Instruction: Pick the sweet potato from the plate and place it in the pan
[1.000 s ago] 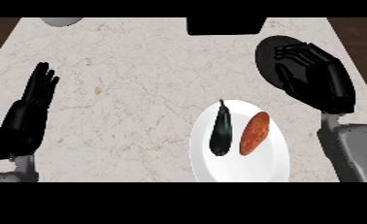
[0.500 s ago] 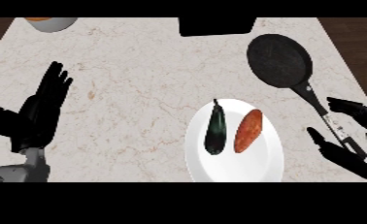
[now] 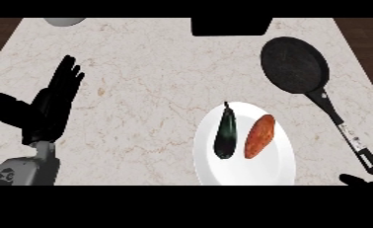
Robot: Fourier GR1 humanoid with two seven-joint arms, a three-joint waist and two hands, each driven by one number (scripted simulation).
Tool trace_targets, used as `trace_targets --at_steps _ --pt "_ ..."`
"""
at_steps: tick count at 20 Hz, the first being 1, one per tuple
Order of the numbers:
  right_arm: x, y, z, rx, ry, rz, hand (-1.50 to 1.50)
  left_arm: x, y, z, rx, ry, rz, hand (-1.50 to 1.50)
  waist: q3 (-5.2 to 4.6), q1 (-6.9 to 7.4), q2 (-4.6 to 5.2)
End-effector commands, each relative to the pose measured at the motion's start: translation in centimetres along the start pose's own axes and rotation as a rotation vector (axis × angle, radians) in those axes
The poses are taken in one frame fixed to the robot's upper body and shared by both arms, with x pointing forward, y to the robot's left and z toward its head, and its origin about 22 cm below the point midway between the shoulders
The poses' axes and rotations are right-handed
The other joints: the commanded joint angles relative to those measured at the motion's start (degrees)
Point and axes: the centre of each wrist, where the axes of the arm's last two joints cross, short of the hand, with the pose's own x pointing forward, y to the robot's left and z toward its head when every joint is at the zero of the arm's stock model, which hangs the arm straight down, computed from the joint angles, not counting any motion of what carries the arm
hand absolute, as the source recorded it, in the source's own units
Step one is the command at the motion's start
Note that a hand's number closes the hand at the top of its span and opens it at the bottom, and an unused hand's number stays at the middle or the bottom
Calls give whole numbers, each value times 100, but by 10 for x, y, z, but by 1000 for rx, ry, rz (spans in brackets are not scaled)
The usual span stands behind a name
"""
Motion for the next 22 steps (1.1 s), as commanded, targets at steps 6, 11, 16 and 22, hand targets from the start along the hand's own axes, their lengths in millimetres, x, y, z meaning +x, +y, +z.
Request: trace_targets --at_steps 6,11,16,22 --pt "55 8 -40 195 103 304 -150 14 -11 -22 -39 -13 13 0 -5 236 60" --pt "48 23 -51 440 222 404 -150 -1 -18 -5 -33 -1 11 0 -1 307 61" --pt "68 43 -44 653 272 442 -150 -5 -9 -7 -24 -10 9 0 0 171 27" --pt "95 53 -49 665 238 564 -150 8 -17 -4 -20 15 -1 0 7 108 6"
